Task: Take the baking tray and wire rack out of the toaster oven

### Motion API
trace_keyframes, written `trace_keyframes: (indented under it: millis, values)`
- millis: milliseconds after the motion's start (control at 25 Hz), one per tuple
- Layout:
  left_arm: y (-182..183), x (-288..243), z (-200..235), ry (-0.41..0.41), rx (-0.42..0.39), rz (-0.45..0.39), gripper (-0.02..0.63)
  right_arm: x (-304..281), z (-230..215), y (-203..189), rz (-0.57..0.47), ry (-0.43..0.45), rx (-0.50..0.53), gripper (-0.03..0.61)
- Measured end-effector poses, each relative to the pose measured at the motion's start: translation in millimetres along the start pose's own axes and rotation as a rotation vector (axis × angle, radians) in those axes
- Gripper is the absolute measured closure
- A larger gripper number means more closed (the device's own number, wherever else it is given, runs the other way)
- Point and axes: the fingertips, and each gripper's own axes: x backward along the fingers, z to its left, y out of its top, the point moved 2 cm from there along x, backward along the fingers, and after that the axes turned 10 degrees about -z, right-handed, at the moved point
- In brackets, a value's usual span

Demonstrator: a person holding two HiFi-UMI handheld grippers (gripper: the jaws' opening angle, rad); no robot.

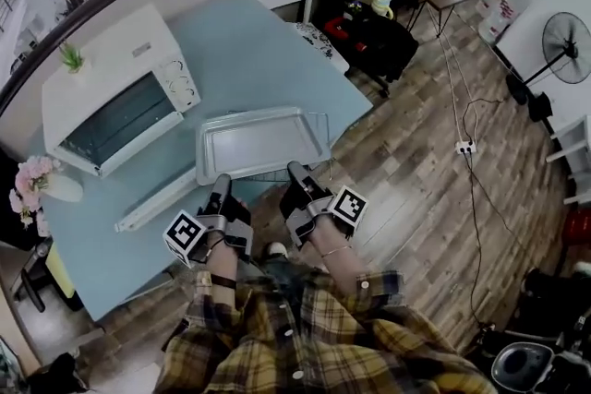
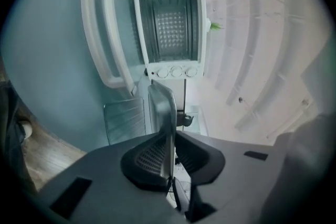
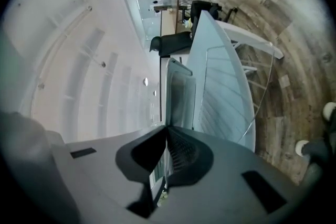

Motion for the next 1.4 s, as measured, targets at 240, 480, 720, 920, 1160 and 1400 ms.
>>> trace_keyframes:
  millis: [240, 480, 720, 920, 1160, 1400]
  values:
    - [-48, -29, 12, 0.042, -0.007, 0.108, 0.566, 20, -18, 50, -0.107, -0.049, -0.013, 0.563]
    - [-61, -44, 32, 0.084, -0.007, 0.143, 0.58, 21, -33, 65, -0.131, -0.082, -0.006, 0.563]
    - [-57, -47, 55, 0.139, -0.01, 0.116, 0.603, 20, -58, 61, -0.124, -0.151, -0.02, 0.566]
    - [-55, -48, 74, 0.184, -0.009, 0.119, 0.597, 19, -79, 59, -0.142, -0.2, -0.034, 0.565]
    - [-49, -43, 89, 0.226, -0.002, 0.119, 0.514, 27, -105, 53, -0.168, -0.286, -0.047, 0.563]
    - [-46, -41, 92, 0.235, 0.002, 0.13, 0.437, 25, -116, 53, -0.186, -0.333, -0.036, 0.563]
